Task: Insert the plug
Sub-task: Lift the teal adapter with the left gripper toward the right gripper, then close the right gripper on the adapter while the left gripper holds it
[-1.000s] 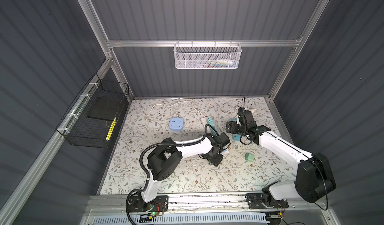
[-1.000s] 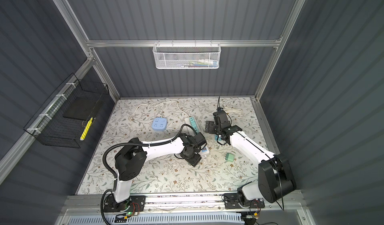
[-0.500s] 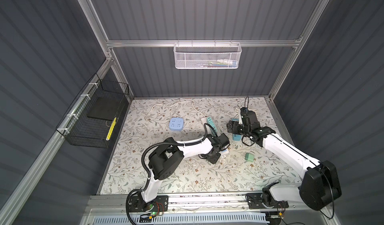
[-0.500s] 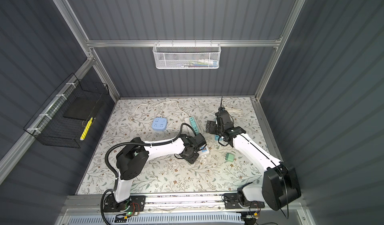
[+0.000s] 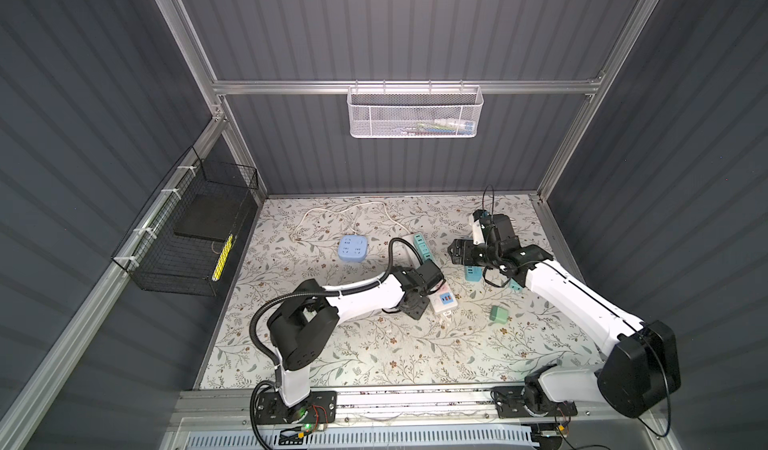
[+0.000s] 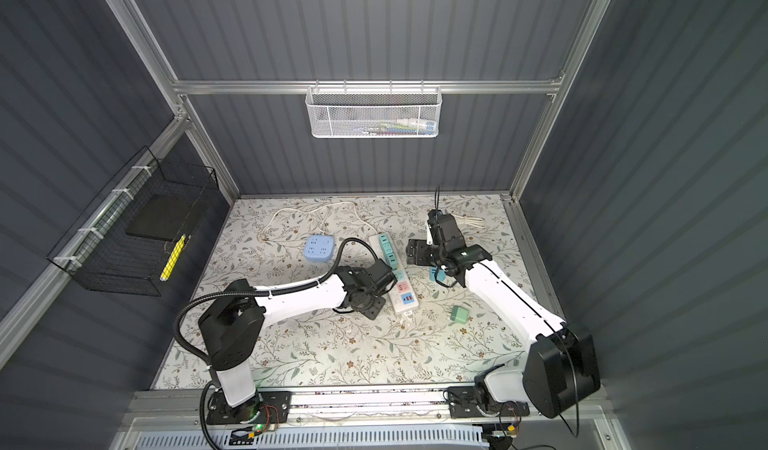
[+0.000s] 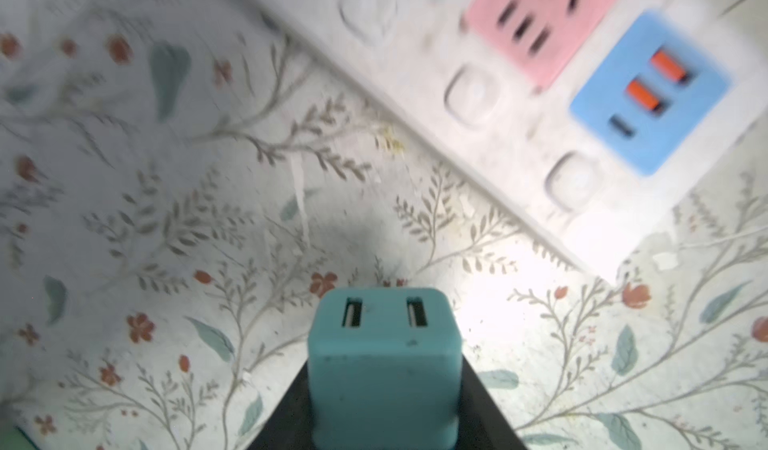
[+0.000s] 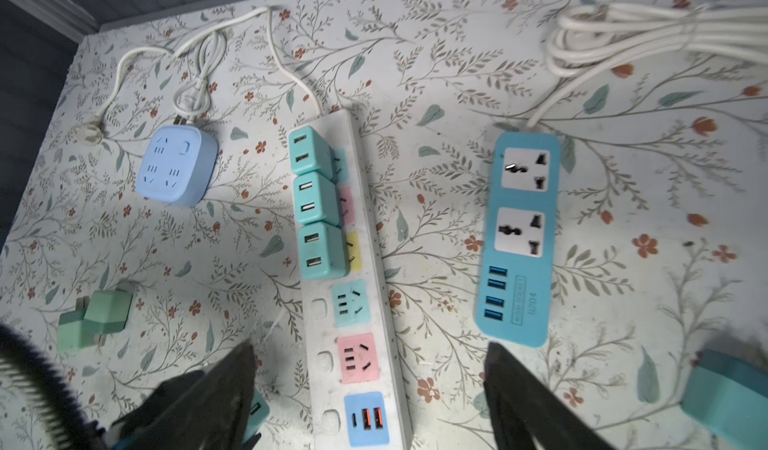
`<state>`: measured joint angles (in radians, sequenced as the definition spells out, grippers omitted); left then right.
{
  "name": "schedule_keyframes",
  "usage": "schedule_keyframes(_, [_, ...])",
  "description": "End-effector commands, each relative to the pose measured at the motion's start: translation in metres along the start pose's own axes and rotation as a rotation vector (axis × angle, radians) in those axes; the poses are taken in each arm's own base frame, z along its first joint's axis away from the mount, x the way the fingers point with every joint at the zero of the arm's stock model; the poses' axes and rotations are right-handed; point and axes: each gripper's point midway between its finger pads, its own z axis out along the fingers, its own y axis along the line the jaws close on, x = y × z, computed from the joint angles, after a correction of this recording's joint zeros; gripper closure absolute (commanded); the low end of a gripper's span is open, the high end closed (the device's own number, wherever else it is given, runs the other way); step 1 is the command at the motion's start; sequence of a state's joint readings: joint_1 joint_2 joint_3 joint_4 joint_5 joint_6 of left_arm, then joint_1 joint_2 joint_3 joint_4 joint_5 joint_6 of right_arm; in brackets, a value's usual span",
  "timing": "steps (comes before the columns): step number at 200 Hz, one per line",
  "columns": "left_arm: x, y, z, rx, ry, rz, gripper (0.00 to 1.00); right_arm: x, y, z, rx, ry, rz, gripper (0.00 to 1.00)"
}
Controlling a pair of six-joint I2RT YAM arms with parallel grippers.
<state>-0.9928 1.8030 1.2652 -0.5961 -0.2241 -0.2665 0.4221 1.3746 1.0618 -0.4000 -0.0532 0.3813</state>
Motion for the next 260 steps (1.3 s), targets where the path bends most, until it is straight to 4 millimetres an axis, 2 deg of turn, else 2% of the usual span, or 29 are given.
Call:
schedule_keyframes(1, [-0.039,0.003,-0.026,-0.008,-0.223,0.079,0.72,-0.002,0.025,0.002,-0.100,0.025,-0.028,0.19])
schedule_keyframes(26, [-0.068,0.011,-0.061,-0.036,-0.485,0.119,0.75,-0.001,0.046,-0.003,-0.189,0.054,-0.073,0.30])
schedule_keyframes(45, [-0.083,0.021,-0.088,-0.068,-0.674,0.121,0.76,0.000,0.058,-0.013,-0.249,0.064,-0.111,0.44])
schedule_keyframes(64, [-0.089,0.022,-0.099,-0.084,-0.756,0.155,0.76,-0.002,0.067,-0.022,-0.292,0.063,-0.143,0.54])
schedule_keyframes(69, [-0.090,0.021,-0.100,-0.085,-0.765,0.169,0.76,0.000,0.074,-0.026,-0.338,0.077,-0.149,0.56])
schedule_keyframes(90, [-0.096,0.020,-0.102,-0.097,-0.792,0.212,0.76,0.000,0.086,-0.034,-0.406,0.082,-0.177,0.57])
schedule_keyframes(136, [-0.103,0.020,-0.102,-0.054,-0.803,0.209,0.76,0.008,0.105,-0.043,-0.540,0.115,-0.211,0.45])
schedule_keyframes(156, [-0.106,0.019,-0.104,-0.034,-0.811,0.203,0.75,0.013,0.112,-0.045,-0.589,0.135,-0.220,0.45])
schedule_keyframes(260, [-0.105,0.014,-0.112,0.011,-0.822,0.218,0.73,0.022,0.119,-0.022,-0.632,0.238,-0.214,0.53])
